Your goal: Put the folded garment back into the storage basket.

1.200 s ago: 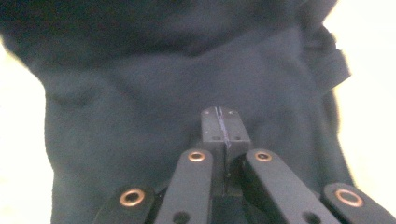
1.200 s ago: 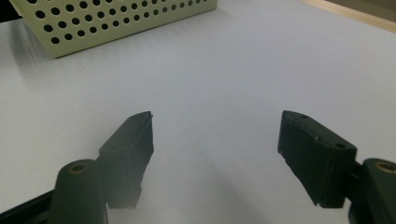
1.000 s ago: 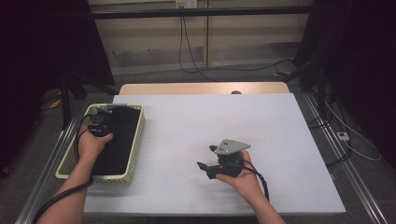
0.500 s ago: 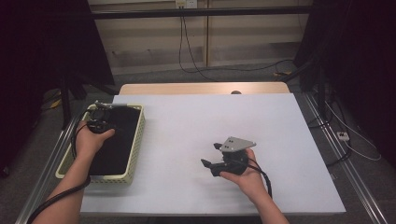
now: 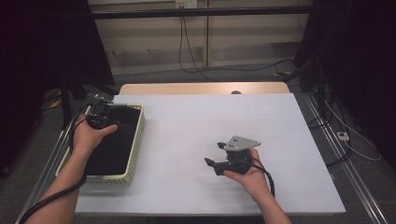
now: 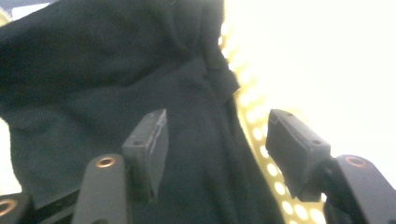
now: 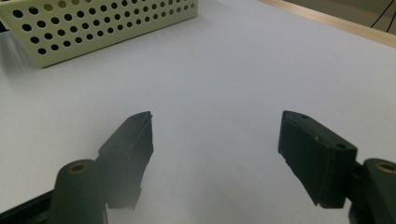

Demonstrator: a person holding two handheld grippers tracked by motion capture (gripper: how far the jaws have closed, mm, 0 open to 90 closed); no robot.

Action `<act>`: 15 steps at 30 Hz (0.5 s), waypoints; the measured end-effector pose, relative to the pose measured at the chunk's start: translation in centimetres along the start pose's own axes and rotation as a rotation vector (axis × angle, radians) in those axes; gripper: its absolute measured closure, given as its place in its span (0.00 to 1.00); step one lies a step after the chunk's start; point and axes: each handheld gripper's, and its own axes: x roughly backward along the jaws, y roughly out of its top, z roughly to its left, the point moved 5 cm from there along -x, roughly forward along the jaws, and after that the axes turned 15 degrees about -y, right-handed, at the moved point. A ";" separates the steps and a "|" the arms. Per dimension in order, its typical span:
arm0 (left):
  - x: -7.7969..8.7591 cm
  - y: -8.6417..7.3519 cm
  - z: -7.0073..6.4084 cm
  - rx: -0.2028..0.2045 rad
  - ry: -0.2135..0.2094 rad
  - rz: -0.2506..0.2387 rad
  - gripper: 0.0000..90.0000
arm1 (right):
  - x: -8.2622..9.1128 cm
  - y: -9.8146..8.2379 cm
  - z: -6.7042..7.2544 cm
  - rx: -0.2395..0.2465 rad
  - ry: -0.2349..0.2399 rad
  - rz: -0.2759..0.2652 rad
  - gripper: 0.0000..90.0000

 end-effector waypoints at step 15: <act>-1.1 1.8 -5.9 -0.159 -0.104 0.017 0.37 | 0.8 -0.6 -1.3 -0.025 -0.013 0.011 0.29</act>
